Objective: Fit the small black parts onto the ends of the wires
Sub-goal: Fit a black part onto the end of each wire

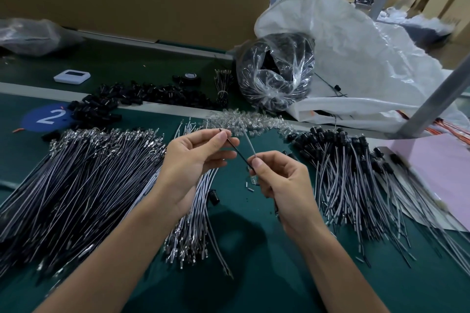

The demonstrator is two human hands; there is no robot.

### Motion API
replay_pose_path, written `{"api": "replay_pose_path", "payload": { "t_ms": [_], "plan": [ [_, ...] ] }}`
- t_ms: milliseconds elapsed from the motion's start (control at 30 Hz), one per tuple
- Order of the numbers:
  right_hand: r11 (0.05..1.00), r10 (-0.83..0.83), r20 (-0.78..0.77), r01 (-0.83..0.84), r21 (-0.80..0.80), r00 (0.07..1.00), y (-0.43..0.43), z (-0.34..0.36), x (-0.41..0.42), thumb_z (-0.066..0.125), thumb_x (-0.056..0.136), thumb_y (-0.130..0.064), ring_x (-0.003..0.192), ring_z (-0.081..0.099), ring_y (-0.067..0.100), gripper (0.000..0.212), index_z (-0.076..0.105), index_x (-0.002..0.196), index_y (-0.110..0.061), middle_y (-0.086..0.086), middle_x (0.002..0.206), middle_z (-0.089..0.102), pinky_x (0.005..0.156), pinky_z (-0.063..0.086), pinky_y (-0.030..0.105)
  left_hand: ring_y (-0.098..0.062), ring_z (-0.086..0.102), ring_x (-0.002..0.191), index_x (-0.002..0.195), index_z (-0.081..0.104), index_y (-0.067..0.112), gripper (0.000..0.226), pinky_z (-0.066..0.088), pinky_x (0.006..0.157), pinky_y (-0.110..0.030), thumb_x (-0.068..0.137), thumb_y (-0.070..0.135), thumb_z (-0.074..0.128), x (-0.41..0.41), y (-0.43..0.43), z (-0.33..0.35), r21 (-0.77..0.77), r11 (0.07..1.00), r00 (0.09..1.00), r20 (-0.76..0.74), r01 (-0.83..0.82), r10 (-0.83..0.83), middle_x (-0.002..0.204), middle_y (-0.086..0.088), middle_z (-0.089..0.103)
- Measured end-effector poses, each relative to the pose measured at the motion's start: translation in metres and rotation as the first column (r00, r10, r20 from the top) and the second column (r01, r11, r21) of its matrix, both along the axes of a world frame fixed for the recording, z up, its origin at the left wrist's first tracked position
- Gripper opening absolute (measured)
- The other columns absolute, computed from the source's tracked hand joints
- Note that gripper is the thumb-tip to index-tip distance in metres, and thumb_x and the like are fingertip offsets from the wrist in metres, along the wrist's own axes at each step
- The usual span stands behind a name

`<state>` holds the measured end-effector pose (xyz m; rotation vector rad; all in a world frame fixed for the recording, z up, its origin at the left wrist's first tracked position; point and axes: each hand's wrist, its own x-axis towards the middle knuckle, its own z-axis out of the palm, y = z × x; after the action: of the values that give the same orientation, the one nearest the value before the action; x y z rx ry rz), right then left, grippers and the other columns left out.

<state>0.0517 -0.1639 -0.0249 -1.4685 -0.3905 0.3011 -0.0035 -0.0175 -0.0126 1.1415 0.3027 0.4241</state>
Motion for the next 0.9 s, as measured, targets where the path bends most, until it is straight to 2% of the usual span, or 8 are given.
{"api": "replay_pose_path", "payload": {
  "t_ms": [167,333,500,567,633,767,900],
  "plan": [
    [1.000,-0.017,0.019,0.018,-0.013,1.000,0.000,0.000,0.001,0.063,0.091,-0.005,0.049,0.049,-0.002,0.017,0.070,0.079,-0.013,-0.007,0.063,0.063,0.048,0.036,0.011,-0.011,0.071,0.069,0.082,0.074,0.015,0.013,0.056,0.062,-0.019,0.076,0.022,0.065,0.000,0.005,0.002,-0.150,0.987,0.998,0.011,0.063,-0.062,0.086,-0.004,0.076],
    [1.000,-0.021,0.003,0.021,0.023,1.000,-0.002,0.001,0.002,0.064,0.091,-0.005,0.046,0.042,0.001,0.017,0.072,0.078,-0.013,-0.004,0.061,0.061,0.047,0.034,0.012,-0.011,0.071,0.068,0.086,0.073,0.014,0.016,0.058,0.062,-0.020,0.073,0.021,0.066,-0.002,0.015,0.004,-0.229,0.973,1.000,0.022,0.009,-0.004,0.087,-0.003,0.077],
    [0.999,-0.024,0.002,0.024,0.049,1.000,-0.002,0.001,0.002,0.063,0.091,-0.005,0.046,0.041,0.004,0.016,0.072,0.080,-0.011,-0.002,0.061,0.061,0.045,0.034,0.014,-0.012,0.069,0.068,0.097,0.070,0.011,0.029,0.059,0.063,-0.021,0.073,0.028,0.070,-0.004,0.017,0.004,-0.202,0.978,0.999,0.024,0.048,-0.045,0.091,-0.004,0.076],
    [0.998,-0.023,-0.016,0.024,0.055,1.000,-0.002,0.001,0.002,0.064,0.091,-0.005,0.047,0.042,0.004,0.013,0.072,0.082,-0.010,-0.002,0.062,0.061,0.045,0.034,0.014,-0.013,0.070,0.068,0.100,0.070,0.008,0.033,0.058,0.062,-0.020,0.069,0.021,0.072,-0.003,0.013,0.003,-0.150,0.985,0.996,0.008,0.084,-0.083,0.090,-0.006,0.076],
    [0.997,-0.023,-0.048,0.026,0.070,0.999,-0.002,0.000,0.002,0.064,0.090,-0.005,0.048,0.043,0.004,0.013,0.072,0.082,-0.010,-0.001,0.063,0.062,0.045,0.035,0.013,-0.013,0.071,0.066,0.095,0.071,0.005,0.031,0.058,0.060,-0.019,0.065,0.013,0.072,-0.001,0.009,0.002,-0.126,0.990,0.997,-0.003,0.070,-0.071,0.083,-0.008,0.076],
    [0.985,0.036,-0.139,-0.012,0.173,0.990,-0.005,0.002,0.005,0.067,0.082,-0.010,0.049,0.049,0.005,0.006,0.073,0.082,-0.009,0.002,0.066,0.063,0.044,0.038,0.014,-0.014,0.072,0.065,0.091,0.070,0.002,0.026,0.058,0.058,-0.018,0.066,0.007,0.070,-0.001,0.009,0.002,-0.192,0.981,0.999,0.036,0.032,-0.025,0.079,-0.010,0.075],
    [0.954,0.092,-0.232,-0.019,0.300,0.968,-0.011,0.007,0.010,0.066,0.075,-0.013,0.052,0.056,0.008,0.011,0.076,0.077,-0.011,0.004,0.069,0.066,0.045,0.043,0.015,-0.013,0.072,0.066,0.091,0.069,0.003,0.022,0.057,0.059,-0.018,0.069,0.007,0.068,-0.002,0.015,0.002,-0.253,0.965,0.994,0.066,-0.069,0.089,0.077,-0.008,0.075]
  ]
}}
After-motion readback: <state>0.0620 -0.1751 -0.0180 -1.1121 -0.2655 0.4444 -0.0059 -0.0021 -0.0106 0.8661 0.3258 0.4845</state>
